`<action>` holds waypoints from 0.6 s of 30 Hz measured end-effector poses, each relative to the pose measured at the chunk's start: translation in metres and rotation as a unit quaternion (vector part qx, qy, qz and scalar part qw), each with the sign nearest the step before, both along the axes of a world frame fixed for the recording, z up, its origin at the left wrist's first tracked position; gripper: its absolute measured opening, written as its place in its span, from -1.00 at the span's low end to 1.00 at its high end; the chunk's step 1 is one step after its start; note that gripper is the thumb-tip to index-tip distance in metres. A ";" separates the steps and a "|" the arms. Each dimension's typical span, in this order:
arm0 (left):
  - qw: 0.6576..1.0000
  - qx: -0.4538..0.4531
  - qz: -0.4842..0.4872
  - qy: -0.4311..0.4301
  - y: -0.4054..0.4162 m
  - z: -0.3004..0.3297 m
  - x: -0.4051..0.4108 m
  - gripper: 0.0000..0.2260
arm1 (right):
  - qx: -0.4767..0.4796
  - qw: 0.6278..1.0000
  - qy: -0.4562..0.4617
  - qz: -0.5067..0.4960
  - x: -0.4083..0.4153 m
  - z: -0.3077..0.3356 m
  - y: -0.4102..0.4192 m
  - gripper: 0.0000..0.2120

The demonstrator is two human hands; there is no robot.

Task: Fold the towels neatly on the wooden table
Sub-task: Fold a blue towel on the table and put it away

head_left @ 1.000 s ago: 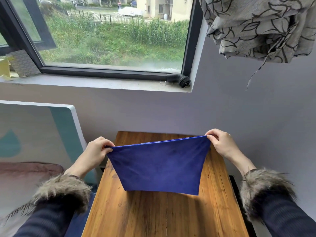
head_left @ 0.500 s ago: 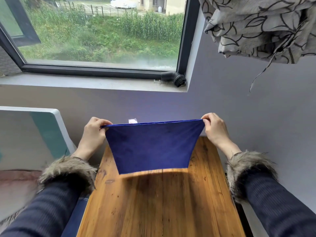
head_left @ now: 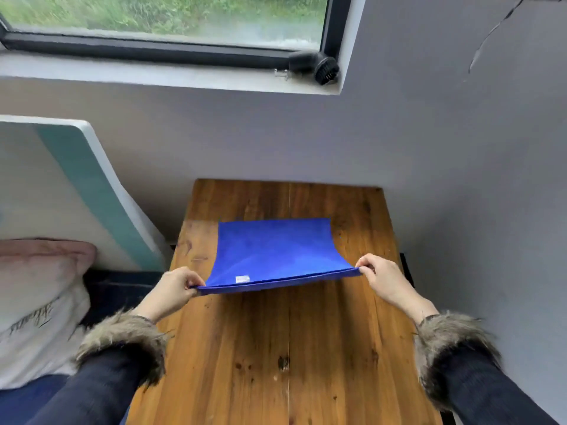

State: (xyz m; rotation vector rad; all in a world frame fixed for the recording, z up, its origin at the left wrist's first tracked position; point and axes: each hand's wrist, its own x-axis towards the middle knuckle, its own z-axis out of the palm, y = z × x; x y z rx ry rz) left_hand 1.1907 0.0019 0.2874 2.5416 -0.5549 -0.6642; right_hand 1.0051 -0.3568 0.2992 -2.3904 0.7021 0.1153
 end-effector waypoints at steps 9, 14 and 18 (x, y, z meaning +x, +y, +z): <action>0.974 0.071 -0.013 0.215 0.020 -0.036 -0.041 -0.87 | 0.067 0.986 0.153 -0.007 -0.049 -0.044 0.016 -0.85; 0.962 -0.020 0.063 0.264 0.020 -0.033 -0.027 -0.90 | 0.068 0.991 0.112 -0.026 -0.027 -0.044 0.012 -0.87; 0.968 -0.054 0.107 0.220 0.010 -0.037 -0.004 -0.92 | 0.072 0.993 0.081 -0.043 0.004 -0.049 0.003 -0.87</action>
